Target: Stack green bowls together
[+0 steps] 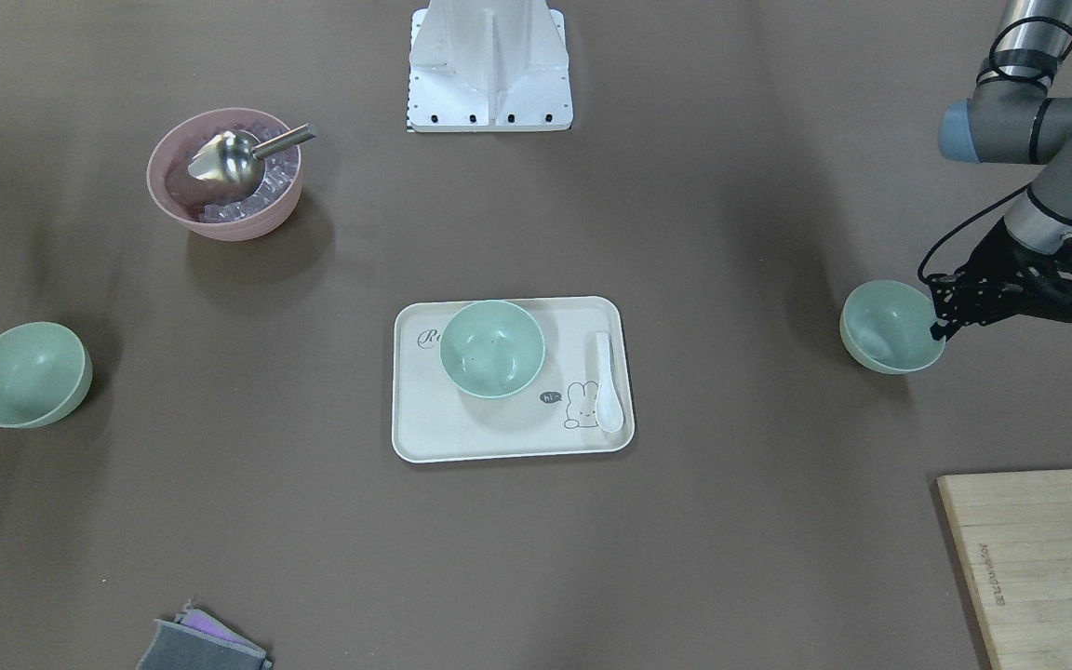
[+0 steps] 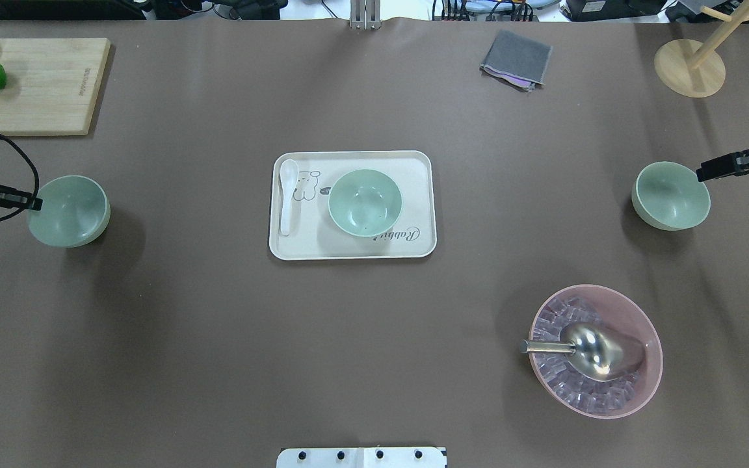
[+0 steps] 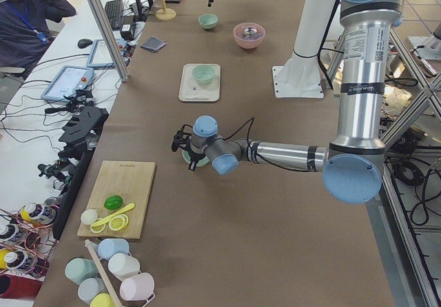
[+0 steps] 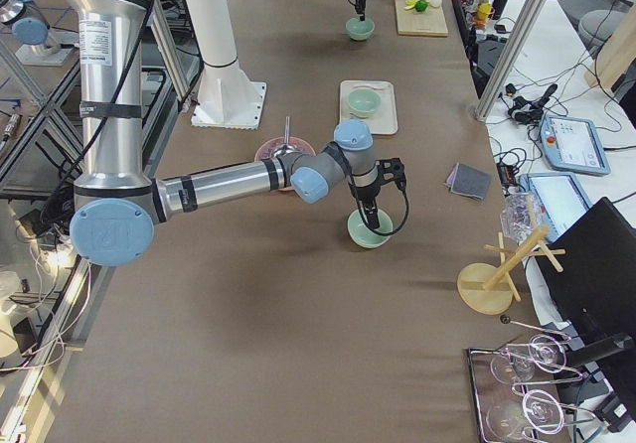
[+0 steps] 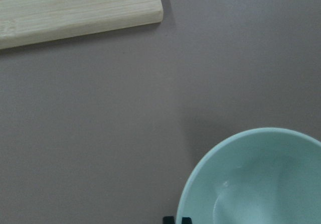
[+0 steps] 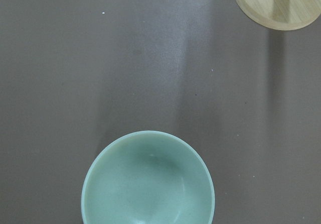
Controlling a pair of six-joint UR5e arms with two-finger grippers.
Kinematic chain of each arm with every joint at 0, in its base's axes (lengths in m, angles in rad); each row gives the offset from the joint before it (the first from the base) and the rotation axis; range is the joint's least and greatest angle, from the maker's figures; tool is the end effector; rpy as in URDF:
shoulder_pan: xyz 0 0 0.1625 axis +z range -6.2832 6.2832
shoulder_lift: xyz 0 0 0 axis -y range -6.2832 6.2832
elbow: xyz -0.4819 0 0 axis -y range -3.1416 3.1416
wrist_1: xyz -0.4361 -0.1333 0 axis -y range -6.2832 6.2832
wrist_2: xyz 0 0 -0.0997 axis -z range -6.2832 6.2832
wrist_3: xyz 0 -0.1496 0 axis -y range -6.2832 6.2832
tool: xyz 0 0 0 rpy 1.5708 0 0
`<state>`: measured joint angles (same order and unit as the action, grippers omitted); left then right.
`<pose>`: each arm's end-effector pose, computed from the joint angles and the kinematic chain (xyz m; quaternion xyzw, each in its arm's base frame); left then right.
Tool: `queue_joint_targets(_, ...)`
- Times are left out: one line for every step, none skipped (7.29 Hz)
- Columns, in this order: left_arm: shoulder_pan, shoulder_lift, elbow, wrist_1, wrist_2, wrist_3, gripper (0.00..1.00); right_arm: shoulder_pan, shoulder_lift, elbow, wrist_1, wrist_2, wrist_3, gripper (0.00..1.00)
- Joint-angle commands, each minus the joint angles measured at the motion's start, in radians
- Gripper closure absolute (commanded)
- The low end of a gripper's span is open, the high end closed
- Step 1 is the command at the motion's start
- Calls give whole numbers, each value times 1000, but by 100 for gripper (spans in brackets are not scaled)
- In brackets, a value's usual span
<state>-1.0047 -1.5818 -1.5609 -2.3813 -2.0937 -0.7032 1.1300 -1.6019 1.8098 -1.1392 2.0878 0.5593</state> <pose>0.2745 -0.5412 0.6608 0.1663 0.4173 0.0410 0.8925 -0.1892 -0.5402 0.5990 0.1503 -0.3587 -0.0259 0.9209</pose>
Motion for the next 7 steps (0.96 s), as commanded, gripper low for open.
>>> queue_joint_targets(0, -58, -66, 78, -5, 1, 100, -1, -1, 0, -1, 1, -18, 0)
queue_joint_targets(1, -113, -79, 114, 3, 1, 100, -1, -9, -1, -1, 3, -18, 0)
queue_joint_targets(5, -186, -88, 201, 0, -7, 100, -1, -9, -1, -1, 3, -13, 0)
queue_joint_targets(24, -284, -119, 372, -3, -12, 100, -1, -15, -3, -2, 3, -9, 0)
queue_joint_targets(44, -370, -160, 534, -5, -18, 100, -1, -16, -3, -2, 6, -9, 0)
queue_joint_targets(73, -436, -169, 586, -6, -126, 100, -1, -20, -3, -2, 8, -9, 0)
queue_joint_targets(127, -484, -163, 587, -3, -244, 100, -1, -21, -3, -2, 8, -9, 0)
